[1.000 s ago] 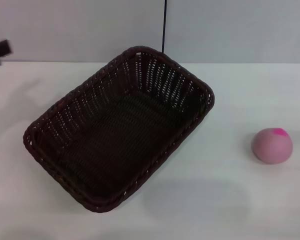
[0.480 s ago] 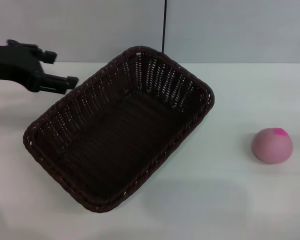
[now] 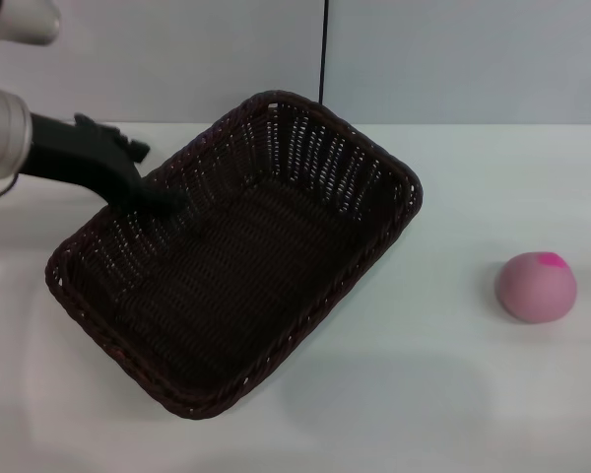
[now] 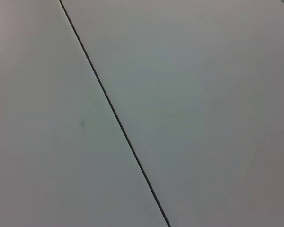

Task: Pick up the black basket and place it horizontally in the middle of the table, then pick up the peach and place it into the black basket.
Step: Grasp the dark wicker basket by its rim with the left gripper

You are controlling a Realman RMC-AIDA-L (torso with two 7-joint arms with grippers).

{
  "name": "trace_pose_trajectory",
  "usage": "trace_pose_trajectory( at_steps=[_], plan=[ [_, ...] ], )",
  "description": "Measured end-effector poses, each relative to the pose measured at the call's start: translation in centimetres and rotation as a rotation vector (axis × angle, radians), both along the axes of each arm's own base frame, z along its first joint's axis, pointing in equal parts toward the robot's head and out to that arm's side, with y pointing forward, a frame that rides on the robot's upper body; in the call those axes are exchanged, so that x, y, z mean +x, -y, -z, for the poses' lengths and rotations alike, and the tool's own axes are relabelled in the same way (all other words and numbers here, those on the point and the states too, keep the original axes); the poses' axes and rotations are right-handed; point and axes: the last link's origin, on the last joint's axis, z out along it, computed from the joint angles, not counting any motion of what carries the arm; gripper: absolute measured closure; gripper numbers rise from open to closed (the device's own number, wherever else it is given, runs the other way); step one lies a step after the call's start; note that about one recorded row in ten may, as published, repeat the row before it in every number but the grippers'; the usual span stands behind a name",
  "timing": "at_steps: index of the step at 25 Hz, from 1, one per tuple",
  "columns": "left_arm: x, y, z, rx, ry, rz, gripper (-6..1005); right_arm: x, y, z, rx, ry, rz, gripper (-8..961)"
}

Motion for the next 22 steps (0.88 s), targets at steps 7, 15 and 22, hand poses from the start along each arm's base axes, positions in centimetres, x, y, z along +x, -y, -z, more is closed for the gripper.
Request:
trace_pose_trajectory(
  at_steps=[7,15,22],
  plan=[
    [-1.3,-0.2,1.6,-0.024,-0.035,-0.028,310,0.2,-0.5,0.3,-0.025,-0.008,0.018,282],
    [-1.8,-0.9,2.4,-0.044,-0.090,-0.043,329,0.4,-0.6,0.5,-0.037,-0.014,0.032,283],
    [-1.0,-0.9,2.2,-0.050,-0.092,-0.020,346,0.6,-0.7,0.4,-0.040,-0.014,0.044,284]
  ],
)
